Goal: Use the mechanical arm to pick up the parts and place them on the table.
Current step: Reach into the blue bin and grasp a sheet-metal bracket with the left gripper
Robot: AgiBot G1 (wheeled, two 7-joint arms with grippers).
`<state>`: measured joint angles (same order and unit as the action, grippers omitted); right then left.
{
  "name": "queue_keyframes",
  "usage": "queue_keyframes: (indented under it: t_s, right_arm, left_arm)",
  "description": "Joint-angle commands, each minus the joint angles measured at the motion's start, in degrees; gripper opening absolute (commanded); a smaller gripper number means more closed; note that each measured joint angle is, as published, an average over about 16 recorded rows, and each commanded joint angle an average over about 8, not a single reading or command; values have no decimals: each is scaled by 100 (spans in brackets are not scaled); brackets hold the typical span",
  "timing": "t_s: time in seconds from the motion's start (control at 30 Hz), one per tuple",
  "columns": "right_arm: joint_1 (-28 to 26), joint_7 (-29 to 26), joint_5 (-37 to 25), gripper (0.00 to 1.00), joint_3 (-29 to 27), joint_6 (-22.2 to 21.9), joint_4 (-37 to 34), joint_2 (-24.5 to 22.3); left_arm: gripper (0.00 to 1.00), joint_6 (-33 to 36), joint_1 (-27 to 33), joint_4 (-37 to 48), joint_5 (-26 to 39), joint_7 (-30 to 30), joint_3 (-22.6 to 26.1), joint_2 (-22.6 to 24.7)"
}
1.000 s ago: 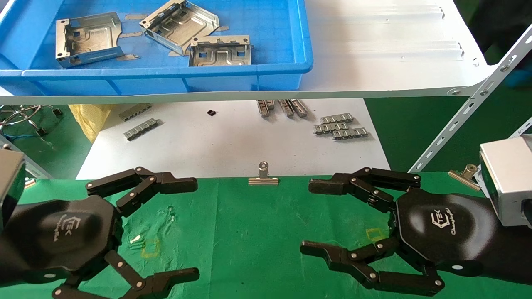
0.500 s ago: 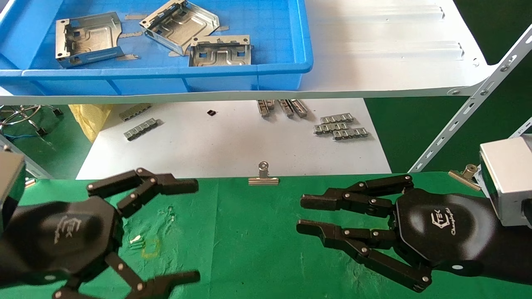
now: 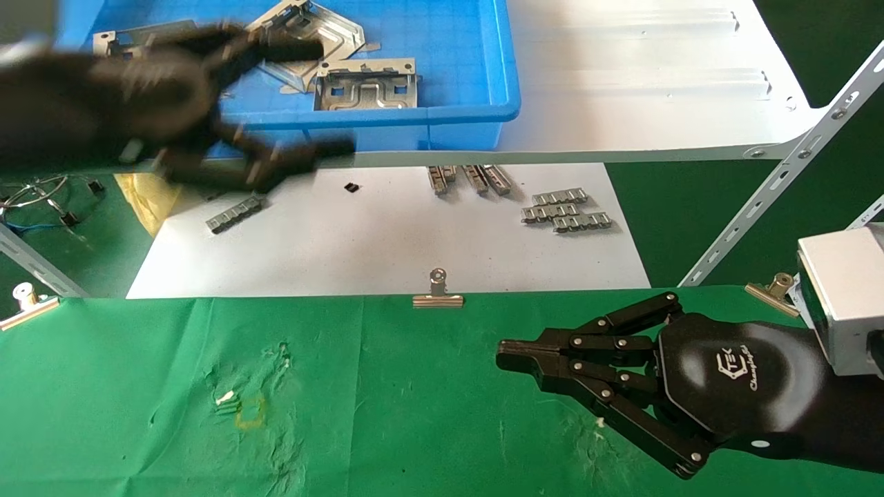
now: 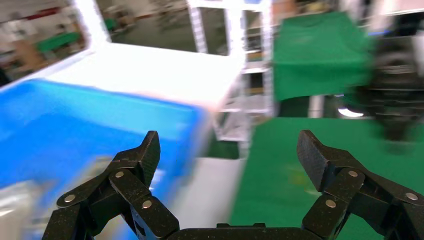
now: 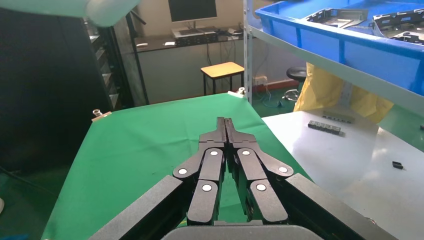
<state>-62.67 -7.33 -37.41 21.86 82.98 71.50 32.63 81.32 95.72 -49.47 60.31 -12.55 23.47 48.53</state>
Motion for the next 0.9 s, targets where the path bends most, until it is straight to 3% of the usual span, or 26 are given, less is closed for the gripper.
queue_keyframes:
  t_s: [0.03, 0.23, 0.43, 0.5, 0.7, 0.73, 0.9]
  right_arm:
    - [0, 0, 0, 0, 0, 0, 0, 0]
    - [0, 0, 0, 0, 0, 0, 0, 0]
    - [0, 0, 0, 0, 0, 0, 0, 0]
    - [0, 0, 0, 0, 0, 0, 0, 0]
    - [0, 0, 0, 3, 0, 0, 0, 0]
    - [0, 0, 0, 4, 0, 0, 0, 0]
    - [0, 0, 0, 9, 1, 0, 0, 0]
  left_arm:
    - [100, -68, 482, 646, 355, 91, 158, 303]
    - [100, -1133, 1368, 2479, 1151, 599, 468, 1159]
    - [100, -2308, 1903, 3573, 1647, 950, 659, 1752]
    - [82, -2544, 2015, 3809, 1755, 1025, 714, 1886]
    - [7, -2889, 2247, 4346, 1956, 1088, 832, 2126]
    - [1, -2916, 2273, 4415, 1976, 1082, 845, 2147]
    - [0, -3015, 2366, 4674, 2049, 1033, 893, 2201]
